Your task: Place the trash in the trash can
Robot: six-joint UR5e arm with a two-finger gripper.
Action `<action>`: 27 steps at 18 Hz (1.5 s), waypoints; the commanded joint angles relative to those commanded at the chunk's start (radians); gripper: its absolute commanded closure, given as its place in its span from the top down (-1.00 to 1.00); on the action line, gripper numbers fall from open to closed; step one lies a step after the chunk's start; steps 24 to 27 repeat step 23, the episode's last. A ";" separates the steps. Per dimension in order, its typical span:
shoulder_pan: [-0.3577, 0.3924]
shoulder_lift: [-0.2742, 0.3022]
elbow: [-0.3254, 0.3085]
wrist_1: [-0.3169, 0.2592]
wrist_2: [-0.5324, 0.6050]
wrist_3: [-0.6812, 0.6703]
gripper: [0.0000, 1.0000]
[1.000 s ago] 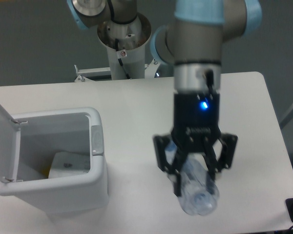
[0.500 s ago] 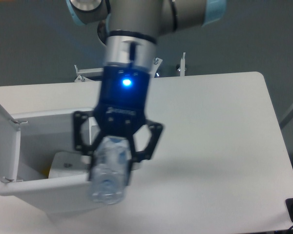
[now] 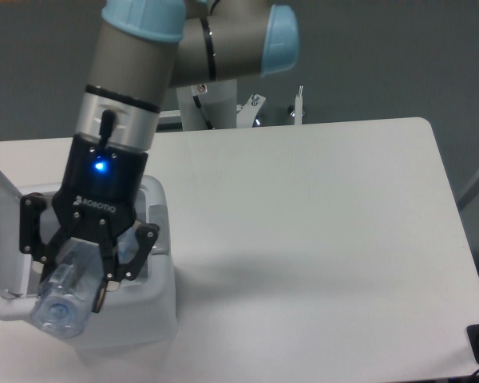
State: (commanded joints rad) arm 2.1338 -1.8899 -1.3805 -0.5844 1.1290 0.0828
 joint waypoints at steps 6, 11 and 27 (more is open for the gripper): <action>0.151 0.043 0.029 -0.002 0.002 0.002 1.00; 0.305 0.031 0.015 -0.009 0.027 0.167 1.00; 0.434 0.083 -0.011 -0.325 0.410 0.632 1.00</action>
